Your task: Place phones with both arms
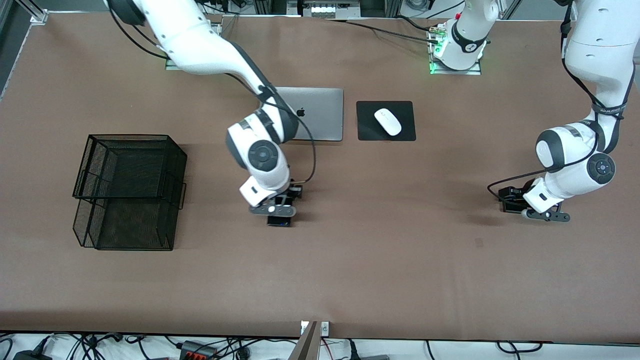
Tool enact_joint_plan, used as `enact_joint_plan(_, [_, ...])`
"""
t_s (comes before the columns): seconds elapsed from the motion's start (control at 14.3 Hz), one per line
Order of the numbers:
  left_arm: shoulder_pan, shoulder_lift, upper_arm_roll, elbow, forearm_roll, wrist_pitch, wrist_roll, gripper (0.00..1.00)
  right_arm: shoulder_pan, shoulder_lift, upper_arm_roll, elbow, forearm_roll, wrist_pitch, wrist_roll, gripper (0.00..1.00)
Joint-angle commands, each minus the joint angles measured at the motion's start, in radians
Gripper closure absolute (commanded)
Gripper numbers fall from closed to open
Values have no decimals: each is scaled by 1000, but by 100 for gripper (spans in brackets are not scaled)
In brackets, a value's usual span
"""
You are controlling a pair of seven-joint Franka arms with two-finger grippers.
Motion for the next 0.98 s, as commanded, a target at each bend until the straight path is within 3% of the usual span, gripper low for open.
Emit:
enact_joint_plan(0.0, [0,-9,2,-17,-6,21,37,0,-82,-116,11,-20,13,-113,-67,71])
enact_joint_plan(0.56, [11,3,2,-16,-13,37,84,0,-319,-288,8,-49,-2,-460,-395,71])
enact_joint_plan(0.91, [17,12,2,-16,-15,57,92,3,-486,-385,6,-169,-4,-507,-625,71])
